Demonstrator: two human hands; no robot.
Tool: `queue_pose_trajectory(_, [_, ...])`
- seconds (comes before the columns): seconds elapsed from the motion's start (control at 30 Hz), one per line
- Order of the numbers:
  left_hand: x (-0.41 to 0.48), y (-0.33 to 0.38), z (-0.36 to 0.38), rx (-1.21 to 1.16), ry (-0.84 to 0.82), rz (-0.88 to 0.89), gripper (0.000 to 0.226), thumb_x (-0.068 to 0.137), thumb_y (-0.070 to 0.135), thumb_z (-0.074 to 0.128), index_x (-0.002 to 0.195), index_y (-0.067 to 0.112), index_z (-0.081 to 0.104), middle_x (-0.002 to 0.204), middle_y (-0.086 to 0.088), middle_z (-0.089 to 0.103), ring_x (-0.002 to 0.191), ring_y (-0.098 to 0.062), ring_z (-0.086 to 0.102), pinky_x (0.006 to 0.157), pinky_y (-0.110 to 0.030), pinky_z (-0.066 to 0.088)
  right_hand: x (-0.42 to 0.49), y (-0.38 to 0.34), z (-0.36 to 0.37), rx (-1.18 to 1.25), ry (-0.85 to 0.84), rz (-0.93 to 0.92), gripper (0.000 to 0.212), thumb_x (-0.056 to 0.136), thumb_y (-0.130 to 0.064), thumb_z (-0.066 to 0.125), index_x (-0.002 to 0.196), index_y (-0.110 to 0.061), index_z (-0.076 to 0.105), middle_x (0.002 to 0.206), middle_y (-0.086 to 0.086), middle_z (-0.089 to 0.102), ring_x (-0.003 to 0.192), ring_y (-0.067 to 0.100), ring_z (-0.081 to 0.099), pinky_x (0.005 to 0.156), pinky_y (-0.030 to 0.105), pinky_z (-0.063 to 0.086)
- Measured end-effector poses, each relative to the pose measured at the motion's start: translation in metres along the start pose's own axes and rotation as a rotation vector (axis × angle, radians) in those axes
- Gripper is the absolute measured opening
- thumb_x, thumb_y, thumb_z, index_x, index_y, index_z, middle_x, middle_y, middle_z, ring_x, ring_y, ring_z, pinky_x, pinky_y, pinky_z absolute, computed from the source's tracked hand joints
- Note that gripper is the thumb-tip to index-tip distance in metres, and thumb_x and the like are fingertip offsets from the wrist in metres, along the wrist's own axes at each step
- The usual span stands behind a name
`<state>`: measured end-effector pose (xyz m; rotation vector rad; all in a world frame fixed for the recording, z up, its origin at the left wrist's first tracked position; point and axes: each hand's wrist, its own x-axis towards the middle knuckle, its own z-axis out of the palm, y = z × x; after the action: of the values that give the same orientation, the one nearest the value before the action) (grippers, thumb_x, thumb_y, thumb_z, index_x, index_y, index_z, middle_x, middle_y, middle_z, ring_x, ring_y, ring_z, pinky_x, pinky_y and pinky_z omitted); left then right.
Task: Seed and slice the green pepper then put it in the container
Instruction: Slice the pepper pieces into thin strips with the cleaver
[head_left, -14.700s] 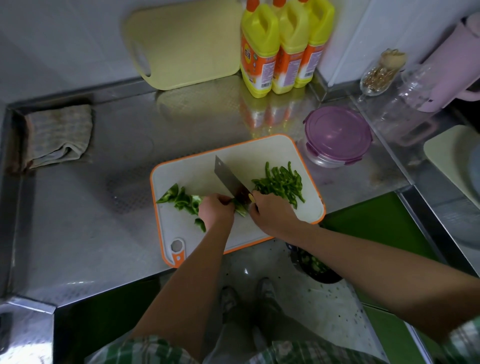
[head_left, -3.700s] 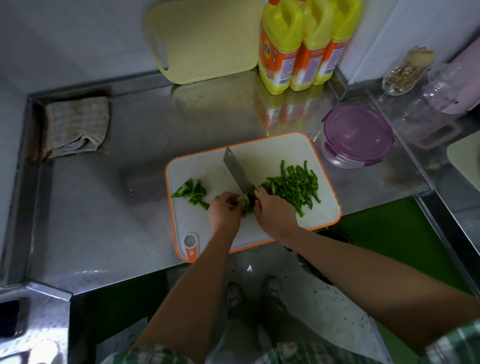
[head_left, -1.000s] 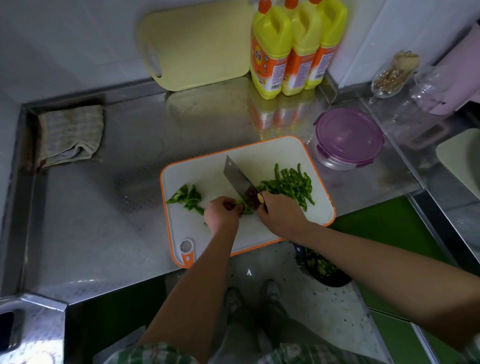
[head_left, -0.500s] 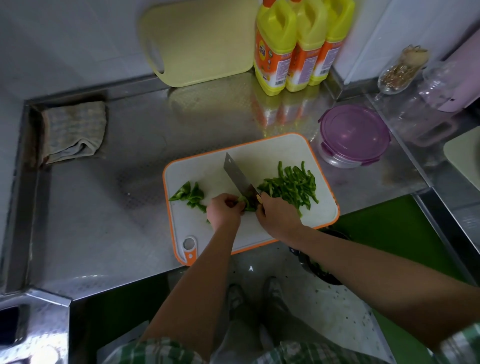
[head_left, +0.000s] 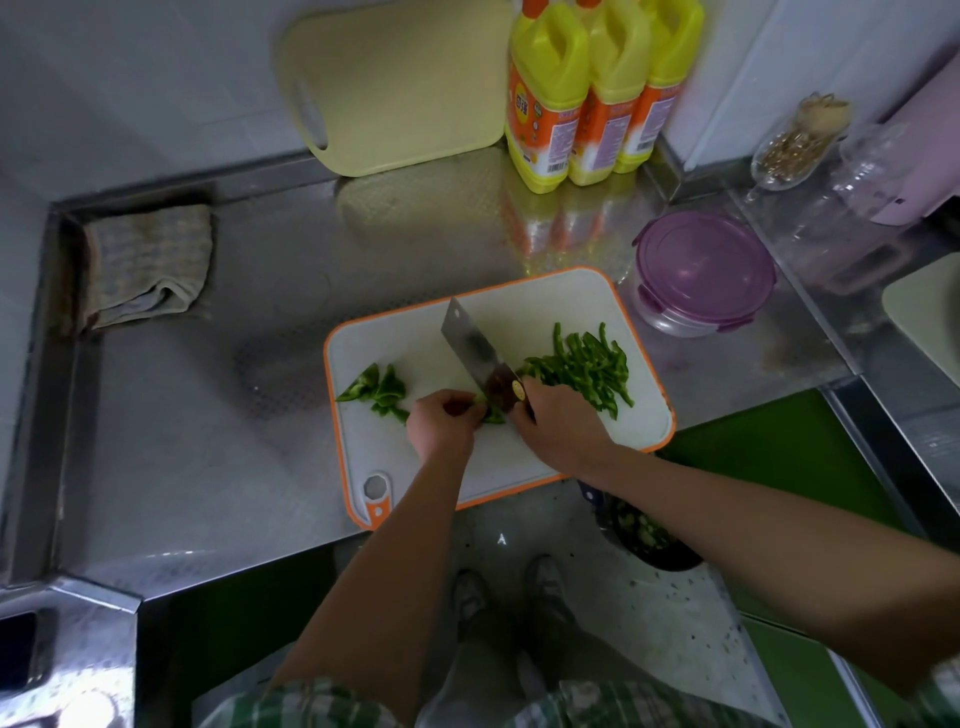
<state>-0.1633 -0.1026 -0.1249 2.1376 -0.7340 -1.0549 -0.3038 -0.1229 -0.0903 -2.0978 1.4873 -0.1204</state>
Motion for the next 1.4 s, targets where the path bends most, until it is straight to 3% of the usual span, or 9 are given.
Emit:
queue_pose_trajectory(0.5, [0.002,0.0,0.001,0.015,0.009,0.005,0.016,0.076,0.015,0.081,0.09,0.015,0.075,0.091,-0.004,0.074,0.086,-0.02,0.068,0.084,-0.038,0.057,-0.004,0.003,-0.002,-0.002,-0.032,0.009,0.014,0.098,-0.021,0.042,0.097,-0.009,0.05,0.065,0.0,0.045,0.053,0.015,0.04,0.044,0.026,0.024])
queue_pose_trajectory(0.67, [0.002,0.001,0.002,0.046,0.023,0.017,0.02,0.078,0.016,0.08,0.097,0.013,0.075,0.094,-0.004,0.074,0.088,-0.018,0.067,0.084,-0.034,0.055,0.001,0.0,0.004,-0.008,-0.023,0.02,0.028,0.098,-0.02,0.042,0.116,-0.001,0.053,0.065,0.0,0.045,0.054,0.017,0.042,0.045,0.027,0.025])
queue_pose_trajectory(0.77, [0.002,0.002,0.003,0.061,0.023,0.03,0.02,0.079,0.015,0.079,0.098,0.012,0.075,0.096,-0.003,0.074,0.086,-0.016,0.065,0.083,-0.032,0.054,0.005,-0.002,0.008,-0.054,-0.029,0.025,0.029,0.099,-0.02,0.039,0.12,-0.004,0.051,0.063,-0.004,0.039,0.054,0.016,0.04,0.045,0.027,0.024])
queue_pose_trajectory(0.87, [0.001,0.003,0.001,0.078,0.007,0.055,0.019,0.08,0.016,0.078,0.098,0.013,0.075,0.095,-0.002,0.073,0.084,-0.015,0.064,0.081,-0.031,0.054,0.005,-0.004,0.016,-0.071,-0.014,0.044,0.029,0.099,-0.022,0.039,0.121,-0.007,0.051,0.072,0.002,0.048,0.062,0.021,0.047,0.048,0.027,0.029])
queue_pose_trajectory(0.97, [0.002,-0.002,-0.002,0.058,-0.027,0.097,0.019,0.078,0.015,0.079,0.096,0.012,0.075,0.091,-0.004,0.074,0.085,-0.018,0.067,0.081,-0.035,0.056,0.001,-0.003,0.022,-0.1,0.003,0.045,0.028,0.1,-0.024,0.038,0.122,-0.01,0.049,0.072,0.003,0.05,0.059,0.02,0.045,0.043,0.026,0.021])
queue_pose_trajectory(1.07, [-0.001,-0.009,-0.007,-0.045,-0.06,0.104,0.014,0.074,0.008,0.08,0.084,0.016,0.073,0.081,-0.005,0.071,0.08,-0.021,0.066,0.08,-0.039,0.057,-0.001,0.001,0.023,-0.086,0.037,0.039,0.028,0.1,-0.025,0.038,0.123,-0.01,0.047,0.067,0.001,0.048,0.054,0.017,0.043,0.042,0.027,0.023])
queue_pose_trajectory(1.17, [-0.002,-0.015,-0.008,-0.14,-0.045,0.067,0.022,0.073,0.007,0.081,0.074,0.025,0.068,0.077,-0.003,0.07,0.082,-0.025,0.068,0.083,-0.045,0.057,0.002,0.003,0.021,-0.073,0.062,0.043,0.025,0.101,-0.025,0.039,0.115,-0.007,0.05,0.064,0.0,0.046,0.049,0.014,0.039,0.043,0.027,0.023])
queue_pose_trajectory(1.3, [0.0,-0.012,-0.005,-0.165,-0.028,0.015,0.022,0.073,0.01,0.081,0.073,0.028,0.068,0.082,-0.004,0.072,0.085,-0.023,0.069,0.085,-0.043,0.057,0.002,0.003,0.009,0.043,0.083,0.027,0.014,0.099,-0.021,0.042,0.09,-0.011,0.043,0.057,-0.002,0.039,0.046,0.011,0.035,0.042,0.027,0.02])
queue_pose_trajectory(1.4, [0.001,-0.009,-0.002,-0.132,-0.015,0.003,0.021,0.075,0.01,0.08,0.074,0.027,0.068,0.084,-0.003,0.073,0.085,-0.021,0.07,0.085,-0.041,0.058,0.0,0.002,0.0,0.025,0.036,-0.013,0.014,0.099,-0.021,0.042,0.089,-0.01,0.043,0.058,0.0,0.041,0.045,0.013,0.036,0.043,0.029,0.024])
